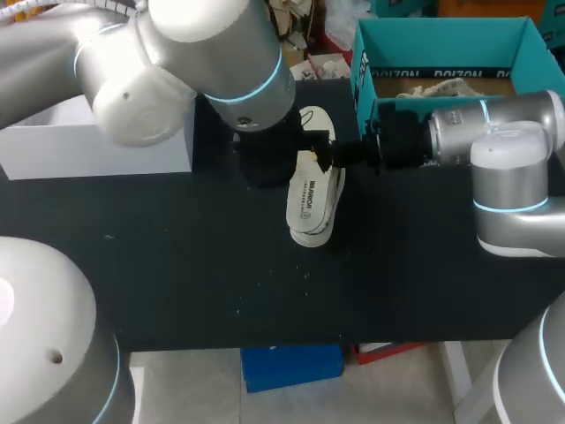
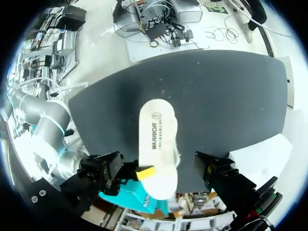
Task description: Take the shoe out of the shoebox, open the shoe tongue, remove and reinsert the insole, then place the shoe into the shoebox
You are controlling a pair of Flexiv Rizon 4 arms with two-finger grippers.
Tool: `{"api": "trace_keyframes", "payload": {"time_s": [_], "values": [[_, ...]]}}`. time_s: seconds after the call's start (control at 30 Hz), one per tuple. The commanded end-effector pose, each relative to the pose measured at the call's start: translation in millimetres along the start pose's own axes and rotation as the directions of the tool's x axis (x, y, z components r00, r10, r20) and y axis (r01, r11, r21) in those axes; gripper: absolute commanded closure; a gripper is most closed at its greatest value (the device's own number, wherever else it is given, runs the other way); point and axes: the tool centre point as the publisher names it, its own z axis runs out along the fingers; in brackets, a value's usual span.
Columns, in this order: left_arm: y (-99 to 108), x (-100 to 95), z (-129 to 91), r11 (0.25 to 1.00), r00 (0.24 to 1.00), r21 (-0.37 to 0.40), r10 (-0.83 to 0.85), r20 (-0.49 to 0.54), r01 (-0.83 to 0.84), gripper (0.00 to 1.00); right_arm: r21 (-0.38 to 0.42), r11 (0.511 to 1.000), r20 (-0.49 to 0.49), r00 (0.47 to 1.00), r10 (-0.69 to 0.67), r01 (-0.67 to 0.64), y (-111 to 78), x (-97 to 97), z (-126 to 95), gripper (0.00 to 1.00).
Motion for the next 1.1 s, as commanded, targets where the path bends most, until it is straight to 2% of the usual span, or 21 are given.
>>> {"api": "trace_keyframes", "payload": {"time_s": [0.03,0.17,0.87,0.97,1.03,1.1], "values": [[1.6,24.1,-3.5,0.999,0.966,-0.022,-0.041,0.255,0.048,0.0,-0.003,1.0,0.0,1.0,0.0,0.0,-0.5,-0.2,0.8,1.0],[1.0,31.4,-5.9,0.999,0.957,-0.001,-0.038,0.289,0.04,0.0,-0.003,1.0,0.0,1.0,0.0,0.0,-0.5,-0.2,0.8,1.0],[1.0,31.4,-5.9,0.999,0.957,-0.001,-0.038,0.289,0.04,0.0,-0.003,1.0,0.0,1.0,0.0,0.0,-0.5,-0.2,0.8,1.0],[2.4,34.5,3.3,0.998,0.913,0.029,-0.06,0.403,0.053,0.0,-0.003,1.0,0.0,1.0,0.0,0.0,-0.5,-0.2,0.8,1.0],[5.4,37.5,7.5,0.992,0.868,0.097,-0.115,0.483,0.077,0.0,-0.003,1.0,0.0,1.0,0.0,0.0,-0.5,-0.2,0.8,1.0],[7.3,39.3,10.5,0.992,0.845,0.089,-0.12,0.52,0.086,0.0,-0.003,1.0,0.0,1.0,0.0,0.0,-0.5,-0.2,0.8,1.0]]}}
